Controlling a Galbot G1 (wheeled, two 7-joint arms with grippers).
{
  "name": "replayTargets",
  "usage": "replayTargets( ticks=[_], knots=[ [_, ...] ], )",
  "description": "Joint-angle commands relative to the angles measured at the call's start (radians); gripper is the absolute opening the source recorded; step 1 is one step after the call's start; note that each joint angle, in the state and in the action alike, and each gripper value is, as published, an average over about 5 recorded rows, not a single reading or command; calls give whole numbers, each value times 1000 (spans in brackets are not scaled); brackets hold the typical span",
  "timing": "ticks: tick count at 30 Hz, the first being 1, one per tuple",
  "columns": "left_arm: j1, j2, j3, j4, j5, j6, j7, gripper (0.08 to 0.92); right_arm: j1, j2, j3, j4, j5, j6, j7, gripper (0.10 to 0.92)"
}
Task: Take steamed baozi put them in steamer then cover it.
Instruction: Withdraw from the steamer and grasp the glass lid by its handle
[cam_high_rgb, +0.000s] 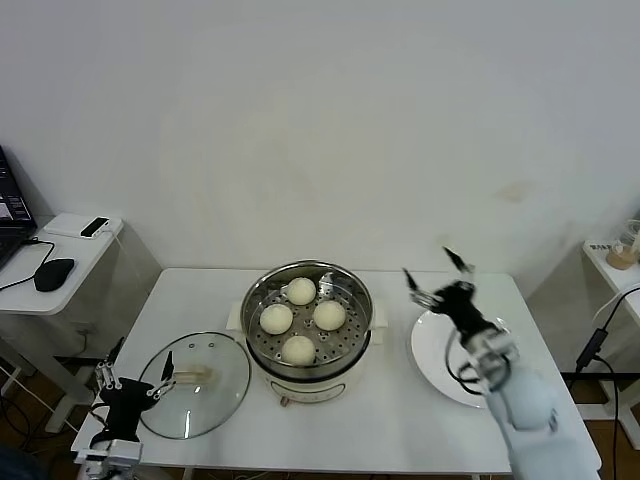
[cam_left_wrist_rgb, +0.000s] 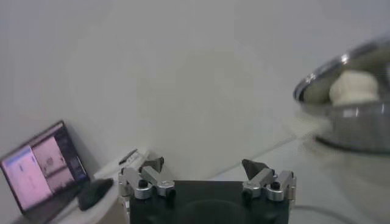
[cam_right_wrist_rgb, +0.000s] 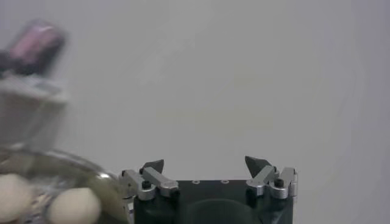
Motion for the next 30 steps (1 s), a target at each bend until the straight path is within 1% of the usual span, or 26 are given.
replayTargets(
  ticks=[1, 5, 10, 14, 20, 30],
  knots=[
    [-8, 93, 2, 249, 731, -215, -66, 823, -364, 185, 397, 41, 29, 103, -4, 823],
    [-27, 103, 19, 309, 885, -214, -87, 823, -383, 201, 411, 34, 22, 104, 0, 823],
    [-82, 110, 56, 368, 967, -211, -87, 823, -402, 213, 414, 31, 7, 108, 4, 823],
    [-122, 121, 88, 403, 975, -204, -70, 823, -422, 214, 417, 37, 4, 109, 6, 823],
    [-158, 138, 100, 450, 970, -199, -61, 823, -442, 220, 423, 29, 1, 118, 8, 823],
    [-224, 159, 124, 462, 953, -186, -50, 823, -447, 238, 408, 23, -19, 125, 10, 823]
  ],
)
